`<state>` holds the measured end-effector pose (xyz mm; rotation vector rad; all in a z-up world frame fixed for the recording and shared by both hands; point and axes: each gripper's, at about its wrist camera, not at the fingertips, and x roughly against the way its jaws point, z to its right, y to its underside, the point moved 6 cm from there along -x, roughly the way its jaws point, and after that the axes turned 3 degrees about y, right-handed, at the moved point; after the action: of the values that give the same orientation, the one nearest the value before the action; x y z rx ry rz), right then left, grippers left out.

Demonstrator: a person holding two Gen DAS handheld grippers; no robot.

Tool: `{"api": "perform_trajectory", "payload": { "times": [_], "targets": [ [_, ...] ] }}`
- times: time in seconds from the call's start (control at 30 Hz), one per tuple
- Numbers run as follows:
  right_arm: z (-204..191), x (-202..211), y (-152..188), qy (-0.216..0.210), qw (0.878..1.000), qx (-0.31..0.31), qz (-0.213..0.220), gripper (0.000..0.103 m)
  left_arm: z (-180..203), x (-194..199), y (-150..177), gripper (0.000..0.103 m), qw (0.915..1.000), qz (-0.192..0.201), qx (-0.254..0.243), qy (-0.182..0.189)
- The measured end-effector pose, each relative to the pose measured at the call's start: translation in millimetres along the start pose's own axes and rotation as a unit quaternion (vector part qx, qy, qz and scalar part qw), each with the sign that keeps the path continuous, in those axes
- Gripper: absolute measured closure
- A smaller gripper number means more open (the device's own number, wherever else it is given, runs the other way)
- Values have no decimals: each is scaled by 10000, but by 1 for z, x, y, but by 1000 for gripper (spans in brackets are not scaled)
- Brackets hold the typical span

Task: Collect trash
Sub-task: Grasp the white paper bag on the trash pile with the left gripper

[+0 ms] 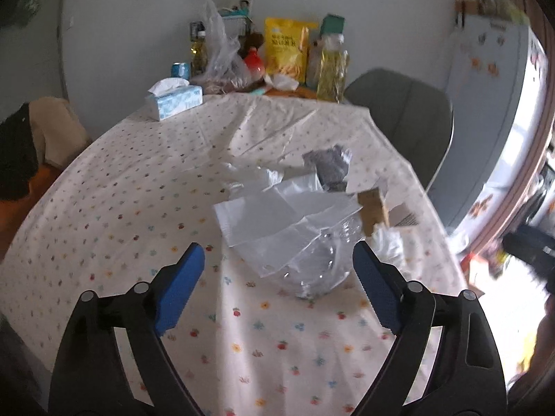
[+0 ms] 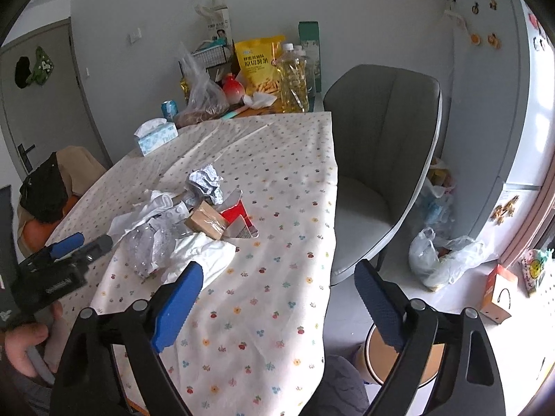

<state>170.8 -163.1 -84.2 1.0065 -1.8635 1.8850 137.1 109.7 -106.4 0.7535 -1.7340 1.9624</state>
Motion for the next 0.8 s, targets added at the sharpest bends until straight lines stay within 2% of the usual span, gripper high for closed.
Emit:
{"api": "perform_trajectory", "payload": {
  "times": [0.13, 0.27, 0.3, 0.37, 0.43, 0.47, 0.6, 0.8],
  "targets": [
    [0, -12, 2, -114, 9998, -119, -135, 19, 3, -17, 0, 16, 9983, -162, -434, -349],
    [-3, -23, 6, -230, 9992, -204, -272, 19, 8, -29, -5, 17, 9943, -163, -843, -639],
    [-5, -25, 7, -283, 9988, -224, -316, 19, 10, -32, -6, 24, 9930, -177, -952, -683],
    [-8, -31, 9, -330, 9985, -208, -379, 19, 12, -38, -6, 45, 9917, -297, -1037, -697],
    [-14, -36, 11, -382, 9981, -159, -453, 21, 8, -40, -4, 92, 9940, -451, -847, -527],
    [-18, -39, 12, -420, 9978, -120, -500, 22, 5, -39, -3, 96, 9955, -462, -703, -431],
    [-36, -49, 15, -597, 9960, 66, -663, 30, -7, -23, -5, 100, 9984, -183, -369, -397],
    [-68, -62, 18, -870, 9925, 253, -819, 32, -23, 2, -12, 100, 9995, 89, -53, -294]
  ]
}}
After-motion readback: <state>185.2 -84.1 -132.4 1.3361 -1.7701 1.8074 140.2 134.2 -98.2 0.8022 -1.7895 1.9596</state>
